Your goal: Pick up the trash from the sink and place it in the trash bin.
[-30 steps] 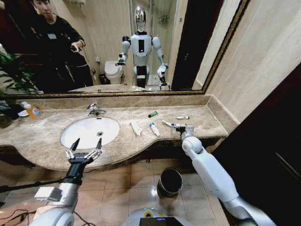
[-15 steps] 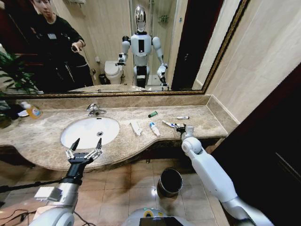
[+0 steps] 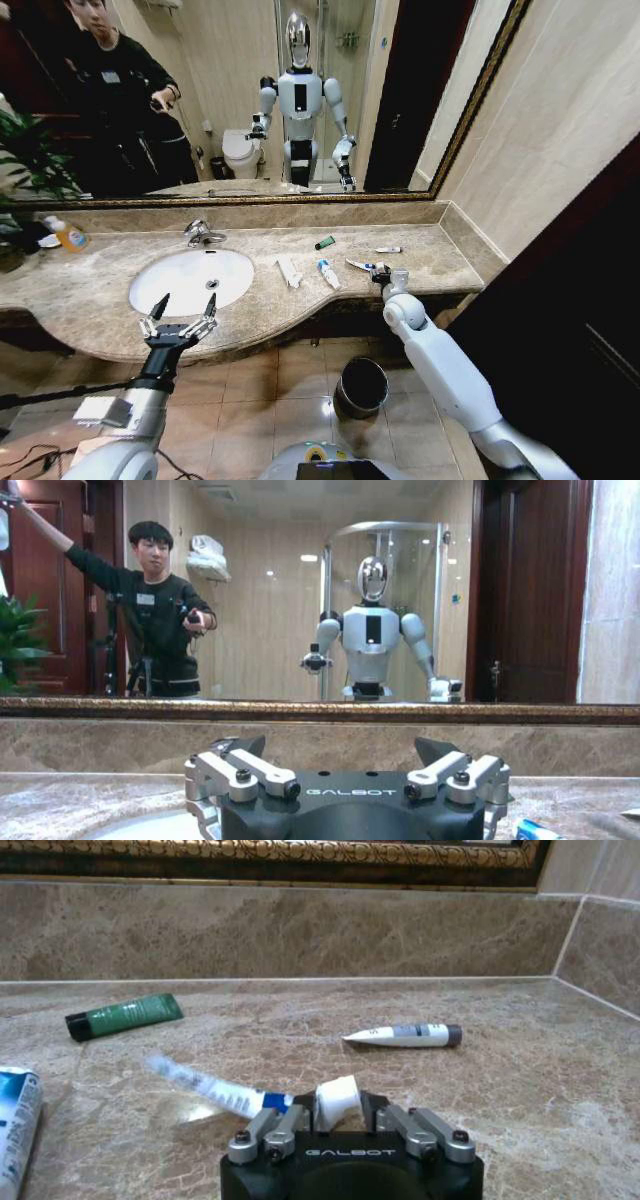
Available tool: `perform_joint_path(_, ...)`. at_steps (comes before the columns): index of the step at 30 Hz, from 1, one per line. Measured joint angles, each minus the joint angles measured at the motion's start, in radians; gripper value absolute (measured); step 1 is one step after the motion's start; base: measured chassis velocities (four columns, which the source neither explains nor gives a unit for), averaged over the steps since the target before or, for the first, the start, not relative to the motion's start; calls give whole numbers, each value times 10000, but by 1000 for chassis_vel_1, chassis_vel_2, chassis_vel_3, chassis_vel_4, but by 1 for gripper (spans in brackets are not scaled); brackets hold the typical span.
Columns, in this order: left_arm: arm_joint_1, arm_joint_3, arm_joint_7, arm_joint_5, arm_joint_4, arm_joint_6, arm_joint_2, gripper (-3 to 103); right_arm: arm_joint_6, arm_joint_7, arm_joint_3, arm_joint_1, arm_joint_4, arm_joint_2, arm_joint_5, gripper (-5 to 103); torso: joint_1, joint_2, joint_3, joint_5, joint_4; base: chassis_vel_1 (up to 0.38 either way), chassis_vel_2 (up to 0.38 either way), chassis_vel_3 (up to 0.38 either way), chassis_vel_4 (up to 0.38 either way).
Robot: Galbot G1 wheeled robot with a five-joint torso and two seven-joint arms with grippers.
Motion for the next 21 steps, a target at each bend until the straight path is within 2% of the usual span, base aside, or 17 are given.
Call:
perform_joint_path(3, 0, 0, 0, 0, 0, 0, 0, 100, 7, -9, -14, 3, 2, 10, -40, 22, 0, 0, 0, 0, 0, 0, 0, 0, 0)
perform_joint_path(15, 0, 0, 0, 0, 0, 0, 0, 100, 236, -15, 95, -125, 376, -48, -325, 20, 1, 0, 1, 2, 1, 0, 0, 0, 0)
perform_joint_path(21, 0, 0, 0, 0, 0, 0, 0, 100, 239, 36, 419, -684, 1438, -472, -244, 20, 0, 0, 1, 2, 1, 0, 0, 0, 0)
